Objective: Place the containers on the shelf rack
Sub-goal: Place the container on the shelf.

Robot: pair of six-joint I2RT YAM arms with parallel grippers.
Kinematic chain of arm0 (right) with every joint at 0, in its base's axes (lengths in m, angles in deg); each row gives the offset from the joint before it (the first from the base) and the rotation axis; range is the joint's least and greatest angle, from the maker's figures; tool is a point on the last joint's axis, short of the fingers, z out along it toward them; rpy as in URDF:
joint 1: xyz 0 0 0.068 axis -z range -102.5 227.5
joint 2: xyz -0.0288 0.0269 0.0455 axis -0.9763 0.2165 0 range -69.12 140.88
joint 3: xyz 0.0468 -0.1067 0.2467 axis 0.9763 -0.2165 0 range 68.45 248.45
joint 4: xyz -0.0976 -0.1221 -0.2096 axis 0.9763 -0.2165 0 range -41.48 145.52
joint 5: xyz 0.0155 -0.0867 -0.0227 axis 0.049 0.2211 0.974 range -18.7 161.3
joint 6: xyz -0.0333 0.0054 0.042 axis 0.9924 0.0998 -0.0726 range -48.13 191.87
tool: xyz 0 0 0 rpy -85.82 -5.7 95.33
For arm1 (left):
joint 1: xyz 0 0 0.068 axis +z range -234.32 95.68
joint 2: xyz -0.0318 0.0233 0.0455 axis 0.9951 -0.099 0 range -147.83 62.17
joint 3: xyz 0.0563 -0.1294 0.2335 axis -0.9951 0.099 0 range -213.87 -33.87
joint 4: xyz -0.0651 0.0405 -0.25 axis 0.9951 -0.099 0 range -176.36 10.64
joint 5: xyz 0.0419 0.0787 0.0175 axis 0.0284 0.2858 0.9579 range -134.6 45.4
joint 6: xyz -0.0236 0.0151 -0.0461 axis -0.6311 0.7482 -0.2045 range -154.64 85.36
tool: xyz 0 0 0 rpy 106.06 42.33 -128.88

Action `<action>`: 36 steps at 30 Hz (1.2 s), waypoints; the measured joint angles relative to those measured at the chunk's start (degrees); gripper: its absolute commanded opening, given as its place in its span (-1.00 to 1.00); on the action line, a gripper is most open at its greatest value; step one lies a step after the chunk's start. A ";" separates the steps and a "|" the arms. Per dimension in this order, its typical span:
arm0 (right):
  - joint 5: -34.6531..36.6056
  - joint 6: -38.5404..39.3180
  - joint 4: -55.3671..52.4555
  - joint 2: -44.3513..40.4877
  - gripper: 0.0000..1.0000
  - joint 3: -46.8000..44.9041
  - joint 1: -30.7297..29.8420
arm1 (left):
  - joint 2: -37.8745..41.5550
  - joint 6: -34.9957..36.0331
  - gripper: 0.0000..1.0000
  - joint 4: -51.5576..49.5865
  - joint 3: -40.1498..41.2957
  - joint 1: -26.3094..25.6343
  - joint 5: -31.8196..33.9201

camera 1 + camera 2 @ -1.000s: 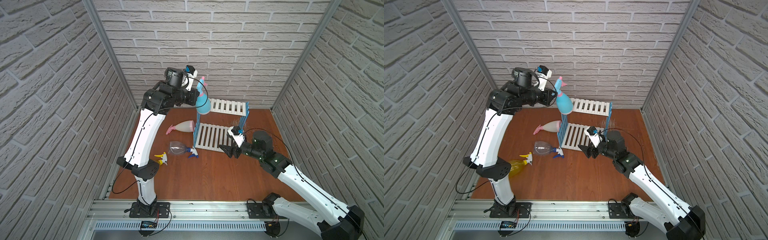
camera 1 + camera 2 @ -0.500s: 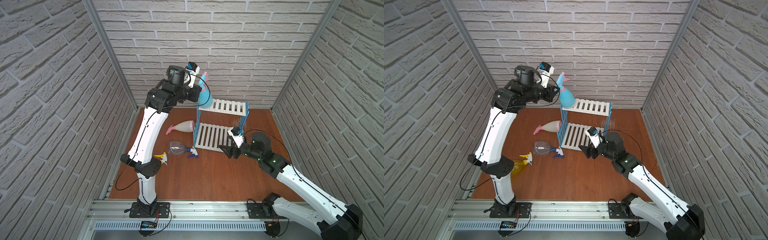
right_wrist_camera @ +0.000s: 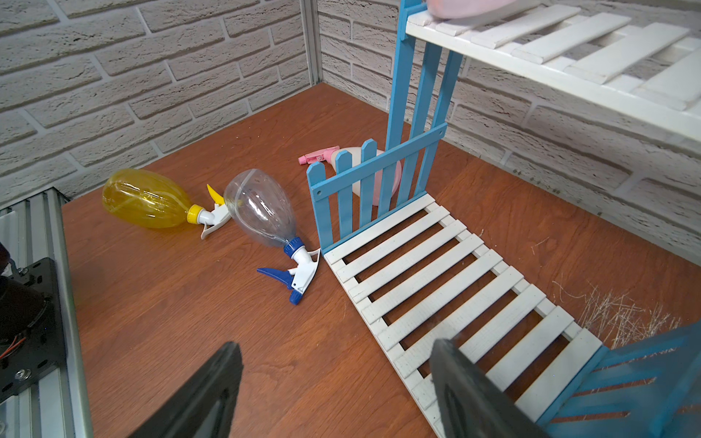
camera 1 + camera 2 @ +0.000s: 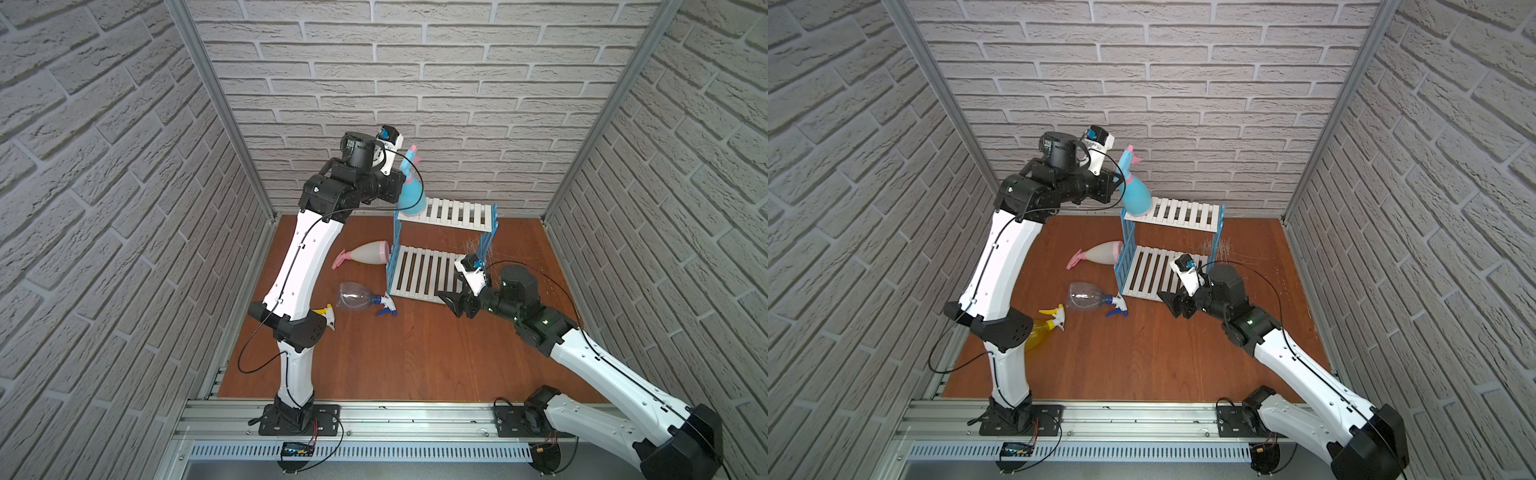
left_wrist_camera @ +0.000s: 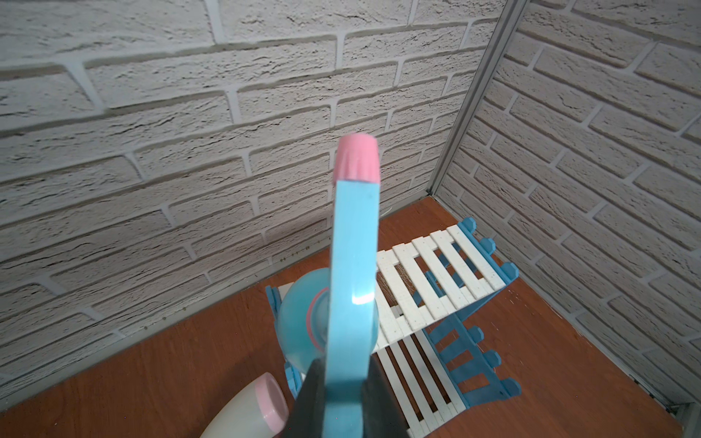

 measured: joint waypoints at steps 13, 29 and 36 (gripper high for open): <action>1.09 -0.96 -0.02 -0.15 0.64 -0.90 0.00 | -1.29 0.79 -0.83 1.33 -0.20 0.35 -0.28; 1.68 -2.54 0.39 0.00 0.63 -1.95 0.00 | -3.15 0.94 -0.86 2.56 -1.90 0.37 -0.79; 6.58 -3.30 1.97 -1.22 0.86 -1.11 0.00 | -3.19 0.59 -0.99 2.36 -2.84 0.37 -1.36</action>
